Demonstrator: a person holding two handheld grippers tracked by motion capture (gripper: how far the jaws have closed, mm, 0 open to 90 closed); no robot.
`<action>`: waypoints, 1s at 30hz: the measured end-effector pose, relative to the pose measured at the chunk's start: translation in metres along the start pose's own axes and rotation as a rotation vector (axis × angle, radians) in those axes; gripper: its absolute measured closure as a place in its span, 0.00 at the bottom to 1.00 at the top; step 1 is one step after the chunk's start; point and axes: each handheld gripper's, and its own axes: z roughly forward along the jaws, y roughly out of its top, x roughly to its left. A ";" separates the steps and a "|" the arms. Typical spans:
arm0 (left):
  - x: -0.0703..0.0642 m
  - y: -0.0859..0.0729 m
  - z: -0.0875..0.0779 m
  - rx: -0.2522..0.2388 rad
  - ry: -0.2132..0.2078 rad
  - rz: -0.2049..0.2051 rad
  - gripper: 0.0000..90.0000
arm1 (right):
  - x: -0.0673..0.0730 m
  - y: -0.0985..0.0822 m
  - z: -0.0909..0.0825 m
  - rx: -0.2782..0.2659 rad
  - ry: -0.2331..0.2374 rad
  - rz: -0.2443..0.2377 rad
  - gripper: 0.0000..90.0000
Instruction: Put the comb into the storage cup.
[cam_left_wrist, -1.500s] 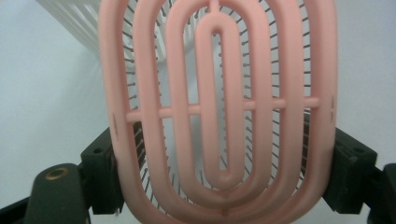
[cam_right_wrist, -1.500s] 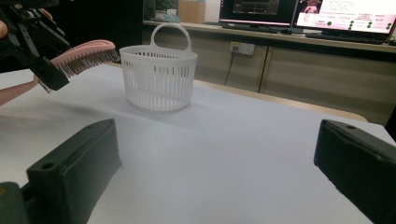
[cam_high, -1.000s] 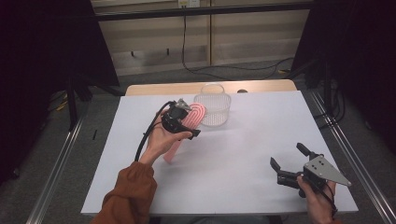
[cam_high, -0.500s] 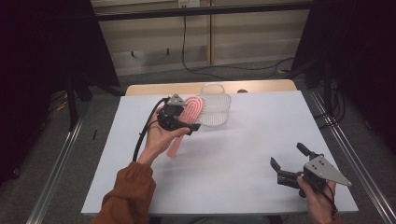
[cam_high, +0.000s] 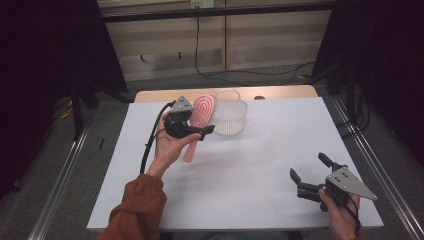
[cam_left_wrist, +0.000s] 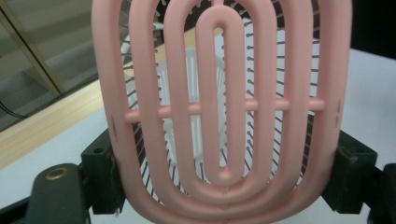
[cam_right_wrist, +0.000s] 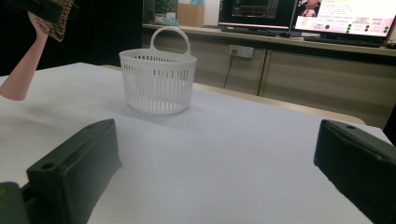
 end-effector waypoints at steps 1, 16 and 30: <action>0.000 0.000 -0.001 -0.015 0.003 0.001 0.21 | 0.000 0.000 0.000 -0.001 0.000 -0.002 0.00; -0.002 0.006 -0.012 -0.137 0.028 0.008 0.21 | 0.000 0.000 0.000 -0.001 -0.001 -0.003 0.00; -0.001 0.022 -0.014 -0.221 0.077 0.009 0.21 | 0.001 0.000 0.000 0.000 0.002 0.002 0.00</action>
